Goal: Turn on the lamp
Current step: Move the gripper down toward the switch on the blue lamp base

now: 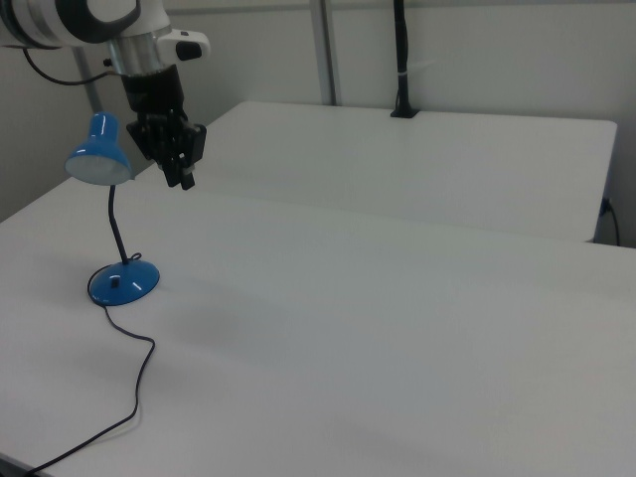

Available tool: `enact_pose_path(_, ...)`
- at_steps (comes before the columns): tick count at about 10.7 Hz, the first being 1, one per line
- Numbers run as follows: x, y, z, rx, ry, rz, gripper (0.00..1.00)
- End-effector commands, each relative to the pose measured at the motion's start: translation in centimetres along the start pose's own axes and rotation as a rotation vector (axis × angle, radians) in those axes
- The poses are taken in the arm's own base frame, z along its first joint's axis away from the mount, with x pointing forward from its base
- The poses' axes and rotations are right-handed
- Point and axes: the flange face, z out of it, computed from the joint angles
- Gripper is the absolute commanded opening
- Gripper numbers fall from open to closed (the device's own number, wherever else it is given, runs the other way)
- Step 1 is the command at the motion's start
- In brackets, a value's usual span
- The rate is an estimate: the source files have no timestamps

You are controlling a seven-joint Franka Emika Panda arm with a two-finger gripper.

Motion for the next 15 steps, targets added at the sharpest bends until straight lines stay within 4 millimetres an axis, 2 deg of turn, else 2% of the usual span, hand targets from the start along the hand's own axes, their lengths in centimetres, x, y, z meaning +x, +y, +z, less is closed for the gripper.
enact_pose_path(1, -0.8, -0.8, 0.8, 0.014, -0.032, -0.034, 0.00)
enact_pose_path(2, -1.0, -1.7, 1.8, 0.012, -0.024, -0.056, 0.00)
enact_pose_path(4, -3.4, -4.9, 4.8, 0.012, 0.064, -0.131, 0.00)
enact_pose_path(8, -5.8, -12.5, 13.8, 0.010, 0.108, -0.288, 0.00)
enact_pose_path(10, -6.3, -15.9, 17.5, 0.022, 0.154, -0.356, 0.00)
enact_pose_path(14, -5.9, -21.8, 21.1, 0.050, 0.219, -0.465, 0.00)
enact_pose_path(15, -5.7, -22.7, 21.8, 0.054, 0.244, -0.502, 0.00)
